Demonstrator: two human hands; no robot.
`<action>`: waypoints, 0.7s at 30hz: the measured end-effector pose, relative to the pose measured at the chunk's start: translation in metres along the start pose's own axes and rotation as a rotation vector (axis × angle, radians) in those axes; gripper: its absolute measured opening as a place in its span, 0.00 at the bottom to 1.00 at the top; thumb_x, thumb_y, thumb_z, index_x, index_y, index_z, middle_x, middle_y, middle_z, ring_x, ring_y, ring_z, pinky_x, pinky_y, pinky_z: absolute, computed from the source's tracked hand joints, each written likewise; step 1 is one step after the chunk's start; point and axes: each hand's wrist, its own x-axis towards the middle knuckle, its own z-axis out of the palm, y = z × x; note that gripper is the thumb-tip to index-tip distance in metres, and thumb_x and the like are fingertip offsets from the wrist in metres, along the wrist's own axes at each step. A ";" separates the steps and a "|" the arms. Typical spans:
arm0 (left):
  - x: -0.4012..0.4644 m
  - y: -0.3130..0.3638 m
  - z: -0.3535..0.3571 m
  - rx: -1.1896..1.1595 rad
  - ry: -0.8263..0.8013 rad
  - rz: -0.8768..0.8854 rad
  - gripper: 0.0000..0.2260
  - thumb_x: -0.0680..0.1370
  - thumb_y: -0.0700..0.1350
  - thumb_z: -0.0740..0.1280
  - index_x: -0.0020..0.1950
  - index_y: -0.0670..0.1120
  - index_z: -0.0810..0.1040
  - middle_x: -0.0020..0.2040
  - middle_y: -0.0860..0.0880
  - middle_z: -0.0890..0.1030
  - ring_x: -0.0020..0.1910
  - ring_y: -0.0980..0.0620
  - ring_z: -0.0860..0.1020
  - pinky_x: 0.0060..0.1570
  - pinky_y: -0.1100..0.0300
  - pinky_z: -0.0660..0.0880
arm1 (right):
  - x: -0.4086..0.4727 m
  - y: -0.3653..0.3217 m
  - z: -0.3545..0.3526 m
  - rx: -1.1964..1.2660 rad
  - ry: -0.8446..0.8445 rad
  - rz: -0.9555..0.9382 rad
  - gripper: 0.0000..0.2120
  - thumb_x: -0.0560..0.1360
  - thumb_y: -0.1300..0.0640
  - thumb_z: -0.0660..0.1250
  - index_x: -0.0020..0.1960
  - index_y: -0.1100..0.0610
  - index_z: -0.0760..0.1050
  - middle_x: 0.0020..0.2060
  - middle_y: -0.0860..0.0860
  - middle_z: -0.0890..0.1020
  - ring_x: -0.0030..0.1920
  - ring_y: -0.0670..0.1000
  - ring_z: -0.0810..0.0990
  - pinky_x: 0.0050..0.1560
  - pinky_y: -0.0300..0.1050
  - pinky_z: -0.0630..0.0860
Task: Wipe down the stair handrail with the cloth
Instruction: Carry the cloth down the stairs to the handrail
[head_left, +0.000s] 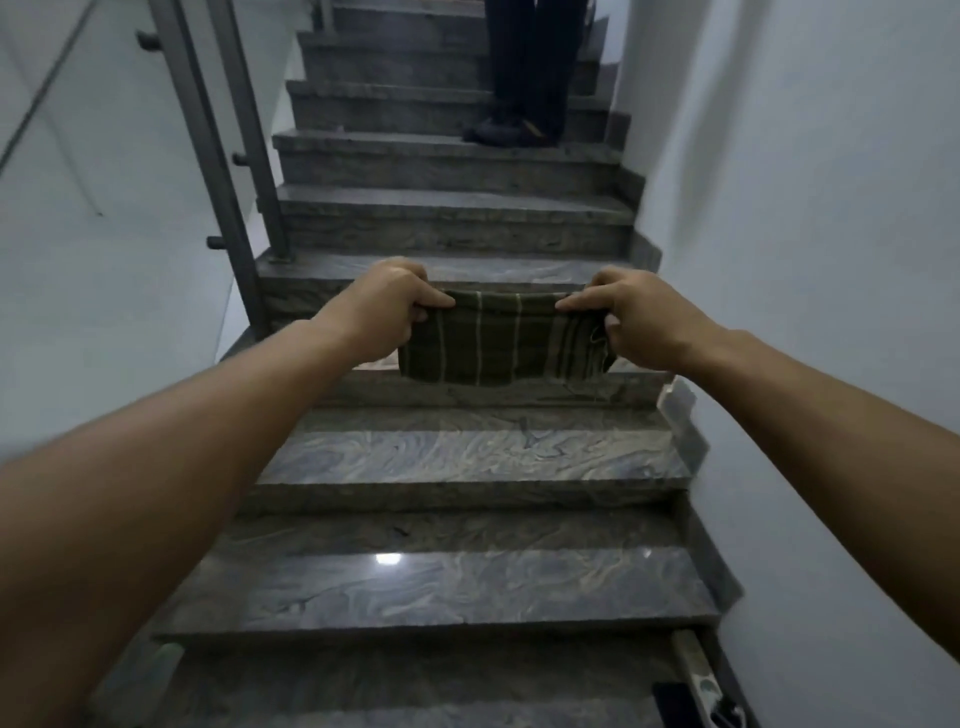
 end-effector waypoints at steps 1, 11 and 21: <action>0.010 -0.018 -0.004 0.005 -0.001 -0.006 0.14 0.75 0.32 0.64 0.59 0.42 0.80 0.52 0.43 0.77 0.52 0.48 0.74 0.51 0.62 0.69 | 0.022 -0.001 0.005 0.006 -0.001 -0.006 0.25 0.73 0.72 0.63 0.62 0.49 0.79 0.56 0.51 0.77 0.54 0.54 0.77 0.58 0.55 0.76; 0.125 -0.153 -0.070 0.065 0.012 -0.092 0.16 0.75 0.31 0.64 0.60 0.44 0.79 0.48 0.50 0.75 0.49 0.53 0.70 0.51 0.61 0.69 | 0.226 -0.011 0.004 0.051 -0.003 -0.001 0.27 0.71 0.75 0.60 0.61 0.52 0.80 0.54 0.52 0.78 0.53 0.56 0.78 0.57 0.54 0.77; 0.255 -0.247 -0.116 0.088 -0.009 -0.187 0.15 0.76 0.33 0.64 0.60 0.44 0.79 0.55 0.44 0.78 0.56 0.45 0.75 0.60 0.49 0.74 | 0.412 0.024 -0.020 0.118 -0.039 -0.076 0.24 0.74 0.72 0.62 0.63 0.50 0.78 0.55 0.52 0.76 0.53 0.56 0.76 0.54 0.54 0.78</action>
